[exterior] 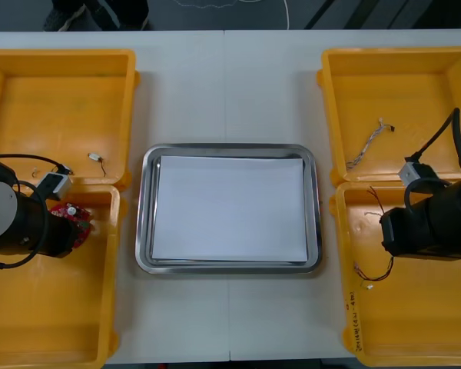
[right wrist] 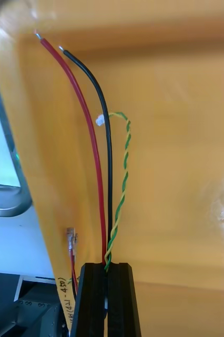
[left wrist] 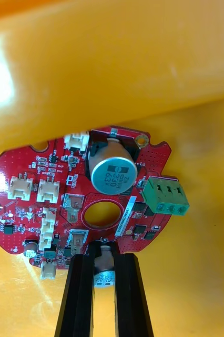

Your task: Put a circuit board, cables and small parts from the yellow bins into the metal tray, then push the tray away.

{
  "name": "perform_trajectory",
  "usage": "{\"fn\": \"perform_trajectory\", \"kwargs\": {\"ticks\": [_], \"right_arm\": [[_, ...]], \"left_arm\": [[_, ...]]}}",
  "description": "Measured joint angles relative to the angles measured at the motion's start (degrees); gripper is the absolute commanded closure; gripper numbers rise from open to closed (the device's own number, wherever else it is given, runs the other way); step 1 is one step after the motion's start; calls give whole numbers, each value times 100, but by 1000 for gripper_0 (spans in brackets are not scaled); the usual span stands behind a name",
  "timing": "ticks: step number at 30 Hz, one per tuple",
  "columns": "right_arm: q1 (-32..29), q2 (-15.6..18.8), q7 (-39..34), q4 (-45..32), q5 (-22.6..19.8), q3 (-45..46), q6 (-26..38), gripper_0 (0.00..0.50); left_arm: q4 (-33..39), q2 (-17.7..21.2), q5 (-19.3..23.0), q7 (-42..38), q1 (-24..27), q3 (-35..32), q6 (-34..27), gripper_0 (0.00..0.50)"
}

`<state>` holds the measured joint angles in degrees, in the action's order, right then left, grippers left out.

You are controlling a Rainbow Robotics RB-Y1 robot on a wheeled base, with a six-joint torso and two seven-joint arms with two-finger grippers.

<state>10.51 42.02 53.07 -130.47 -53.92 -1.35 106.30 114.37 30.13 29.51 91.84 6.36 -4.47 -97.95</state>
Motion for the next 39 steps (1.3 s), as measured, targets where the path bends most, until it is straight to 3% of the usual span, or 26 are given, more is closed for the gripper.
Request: {"fn": "perform_trajectory", "kwargs": {"ticks": [14, 33, 34, 35, 36, 38, 39], "right_arm": [[930, -54, -1, 43, 130, -660, 64, 500], [1061, -202, -2, 183, 322, -836, 71, 500], [1061, -202, -2, 183, 322, -837, 71, 500], [1061, -202, -2, 184, 322, -837, 71, 500], [1061, -203, -2, 184, 322, -837, 71, 500], [1061, -203, -2, 184, 322, -837, 71, 500], [1061, -203, -2, 184, 322, -837, 71, 500]], "left_arm": [[7, -22, -21, 23, 0, -17, -30, 500], [334, -42, 268, 26, -16, -425, -696, 489], [359, -42, 286, 26, -29, -445, -696, 468], [382, -42, 304, 26, -44, -465, -696, 405], [400, -43, 324, 26, -59, -483, -696, 225], [411, -43, 359, 26, -82, -509, -696, 14], [412, -43, 373, 26, -88, -518, -697, 0]]}}
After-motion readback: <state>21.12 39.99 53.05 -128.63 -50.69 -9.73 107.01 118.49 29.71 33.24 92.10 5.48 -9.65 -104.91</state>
